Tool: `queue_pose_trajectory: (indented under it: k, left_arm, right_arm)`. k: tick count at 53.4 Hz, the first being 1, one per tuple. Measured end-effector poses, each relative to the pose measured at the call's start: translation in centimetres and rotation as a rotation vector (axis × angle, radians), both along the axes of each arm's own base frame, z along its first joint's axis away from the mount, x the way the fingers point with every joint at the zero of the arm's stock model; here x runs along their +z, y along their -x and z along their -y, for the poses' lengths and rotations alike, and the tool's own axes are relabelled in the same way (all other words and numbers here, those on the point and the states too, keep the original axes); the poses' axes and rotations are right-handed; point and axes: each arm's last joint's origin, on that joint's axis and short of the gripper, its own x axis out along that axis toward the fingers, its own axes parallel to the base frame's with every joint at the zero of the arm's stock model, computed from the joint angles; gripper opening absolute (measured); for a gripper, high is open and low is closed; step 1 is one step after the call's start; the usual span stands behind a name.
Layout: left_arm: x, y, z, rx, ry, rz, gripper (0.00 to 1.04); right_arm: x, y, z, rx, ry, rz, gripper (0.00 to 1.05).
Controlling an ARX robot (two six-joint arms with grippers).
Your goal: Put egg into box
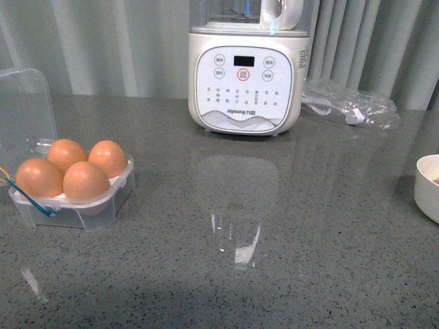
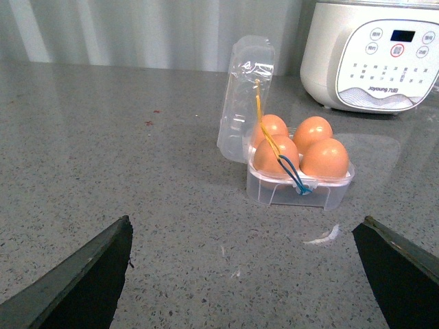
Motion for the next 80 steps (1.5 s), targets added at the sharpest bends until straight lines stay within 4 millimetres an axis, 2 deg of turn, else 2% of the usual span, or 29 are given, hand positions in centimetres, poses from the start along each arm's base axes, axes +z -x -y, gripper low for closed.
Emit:
queue_pose_trajectory:
  k: [3, 8, 14, 26, 29, 55, 80]
  left_arm:
    - [0.0, 0.0, 0.0, 0.0, 0.0, 0.0, 0.98]
    - [0.0, 0.0, 0.0, 0.0, 0.0, 0.0, 0.98]
    - [0.0, 0.0, 0.0, 0.0, 0.0, 0.0, 0.98]
    - [0.0, 0.0, 0.0, 0.0, 0.0, 0.0, 0.98]
    - [0.0, 0.0, 0.0, 0.0, 0.0, 0.0, 0.98]
    - [0.0, 0.0, 0.0, 0.0, 0.0, 0.0, 0.98]
    - [0.0, 0.0, 0.0, 0.0, 0.0, 0.0, 0.98]
  right_arm:
    - [-0.5, 0.4, -0.5, -0.005, 0.003, 0.013, 0.39]
    - [-1.2, 0.6, -1.0, -0.003, 0.004, 0.014, 0.25]
    - [-2.4, 1.0, -1.7, 0.0, 0.003, 0.007, 0.03]
    - [-3.9, 1.6, -3.0, -0.027, 0.003, 0.009, 0.03]
    - [-4.2, 1.7, -3.5, 0.011, 0.003, 0.01, 0.03]
    - [-6.1, 3.1, -3.5, 0.008, 0.003, 0.013, 0.03]
    - [-6.2, 3.1, -3.5, 0.008, 0.003, 0.014, 0.03]
